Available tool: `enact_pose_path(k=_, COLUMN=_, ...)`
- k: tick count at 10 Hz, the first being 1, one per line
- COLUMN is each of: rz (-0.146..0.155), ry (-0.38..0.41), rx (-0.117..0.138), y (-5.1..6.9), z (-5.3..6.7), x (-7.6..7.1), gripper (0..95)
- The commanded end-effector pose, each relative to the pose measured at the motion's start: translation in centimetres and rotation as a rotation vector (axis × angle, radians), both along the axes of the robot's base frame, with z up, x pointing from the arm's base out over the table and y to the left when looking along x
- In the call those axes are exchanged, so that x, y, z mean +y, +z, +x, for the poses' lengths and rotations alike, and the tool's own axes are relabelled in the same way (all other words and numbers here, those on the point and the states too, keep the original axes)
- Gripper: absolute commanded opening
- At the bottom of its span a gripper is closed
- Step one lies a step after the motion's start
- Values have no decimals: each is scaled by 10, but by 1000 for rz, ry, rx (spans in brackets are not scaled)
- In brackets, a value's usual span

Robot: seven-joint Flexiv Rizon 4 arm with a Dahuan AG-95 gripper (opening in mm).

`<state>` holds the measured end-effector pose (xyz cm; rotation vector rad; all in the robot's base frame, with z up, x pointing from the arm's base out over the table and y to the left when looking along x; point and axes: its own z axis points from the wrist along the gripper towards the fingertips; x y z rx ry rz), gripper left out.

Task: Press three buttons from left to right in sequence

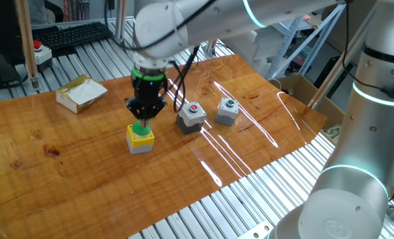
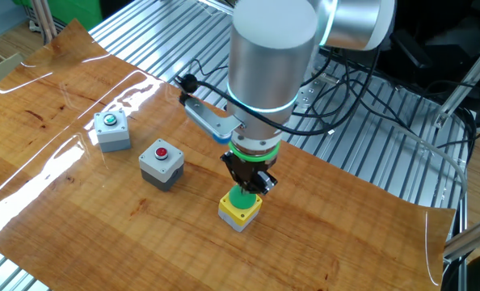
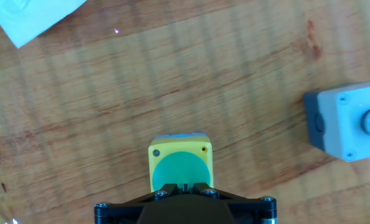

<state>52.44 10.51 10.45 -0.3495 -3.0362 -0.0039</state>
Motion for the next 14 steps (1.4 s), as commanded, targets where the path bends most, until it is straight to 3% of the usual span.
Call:
enact_pose_path(k=1, rz=-7, ry=-2, rx=-9, y=9, z=-1, x=-6, gripper=0)
enact_pose_path(k=5, rz=2, ry=22, rx=35, y=30, z=6, x=-26, gripper=0)
enact_pose_path(k=8, rz=4, ry=120, rx=34, y=35, z=10, x=-66, gripper=0)
enact_pose_path(k=10, rz=-22, ry=218, rx=38, y=36, z=9, x=-93, gripper=0)
enact_pose_path(k=11, rz=-19, ry=264, rx=40, y=36, z=7, x=-104, gripper=0)
enact_pose_path(k=14, rz=-14, ry=382, rx=28, y=35, z=4, x=-122, gripper=0)
